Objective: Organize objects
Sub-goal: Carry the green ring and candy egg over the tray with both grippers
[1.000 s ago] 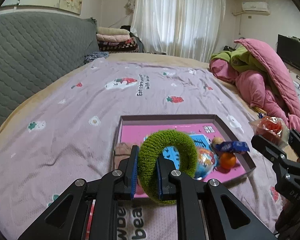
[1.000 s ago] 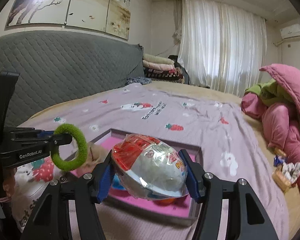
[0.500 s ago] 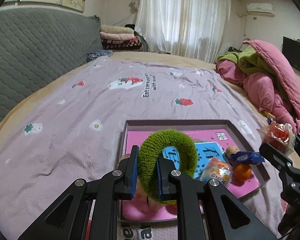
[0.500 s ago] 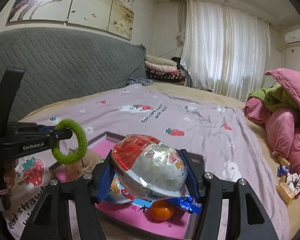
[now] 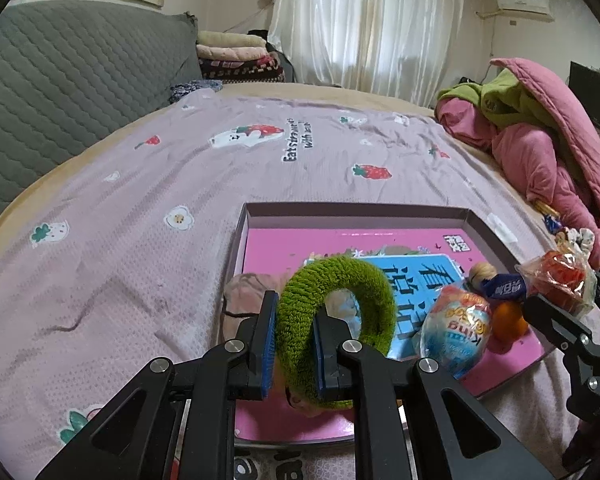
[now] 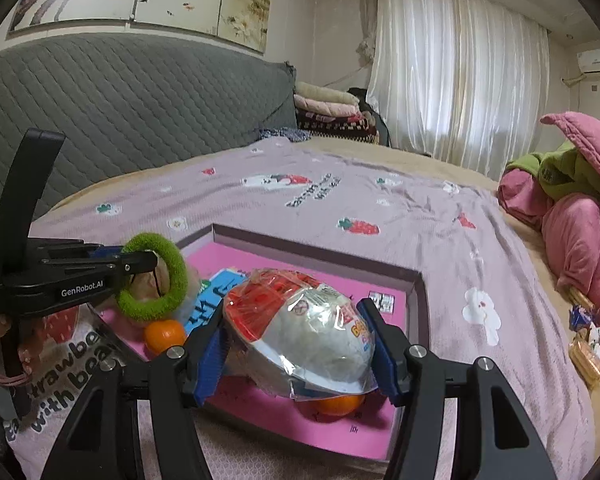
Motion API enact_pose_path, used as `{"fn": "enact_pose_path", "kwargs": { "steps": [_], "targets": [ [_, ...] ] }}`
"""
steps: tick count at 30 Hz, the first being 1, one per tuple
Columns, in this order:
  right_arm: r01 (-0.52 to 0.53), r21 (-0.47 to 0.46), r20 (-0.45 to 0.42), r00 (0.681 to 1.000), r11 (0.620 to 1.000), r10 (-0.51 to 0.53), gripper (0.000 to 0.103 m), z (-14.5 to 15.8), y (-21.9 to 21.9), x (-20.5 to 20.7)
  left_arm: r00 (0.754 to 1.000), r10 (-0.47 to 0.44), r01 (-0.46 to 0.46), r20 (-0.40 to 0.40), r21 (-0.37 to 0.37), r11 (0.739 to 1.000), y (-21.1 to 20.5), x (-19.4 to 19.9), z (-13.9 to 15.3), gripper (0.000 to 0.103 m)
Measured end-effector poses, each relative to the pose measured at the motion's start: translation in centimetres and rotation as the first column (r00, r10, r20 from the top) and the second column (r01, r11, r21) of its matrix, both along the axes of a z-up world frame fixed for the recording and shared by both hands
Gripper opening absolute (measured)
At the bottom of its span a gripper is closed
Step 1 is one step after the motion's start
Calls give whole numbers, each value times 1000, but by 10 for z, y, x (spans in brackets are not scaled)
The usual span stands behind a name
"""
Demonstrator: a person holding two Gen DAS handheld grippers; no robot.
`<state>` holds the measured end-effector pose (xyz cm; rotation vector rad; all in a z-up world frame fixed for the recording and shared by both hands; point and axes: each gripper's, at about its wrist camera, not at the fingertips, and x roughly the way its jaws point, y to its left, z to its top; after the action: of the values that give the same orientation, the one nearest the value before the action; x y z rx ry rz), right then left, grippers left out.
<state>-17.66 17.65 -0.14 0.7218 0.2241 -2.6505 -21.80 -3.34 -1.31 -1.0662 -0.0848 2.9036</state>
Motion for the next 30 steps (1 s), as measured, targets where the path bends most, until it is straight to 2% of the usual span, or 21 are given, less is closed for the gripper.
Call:
{"fn": "enact_pose_path", "kwargs": {
  "steps": [14,30],
  "targets": [
    [11,54,61,998,998,-14,62,-26,-2,-2,1000,-12,12,20,-5,1000,4,1,-14,15],
    [-19,118,62,998,993,12,62,-38,-17,-5,999,-21,21,30,-15,1000,9,4,-20,15]
  ]
}}
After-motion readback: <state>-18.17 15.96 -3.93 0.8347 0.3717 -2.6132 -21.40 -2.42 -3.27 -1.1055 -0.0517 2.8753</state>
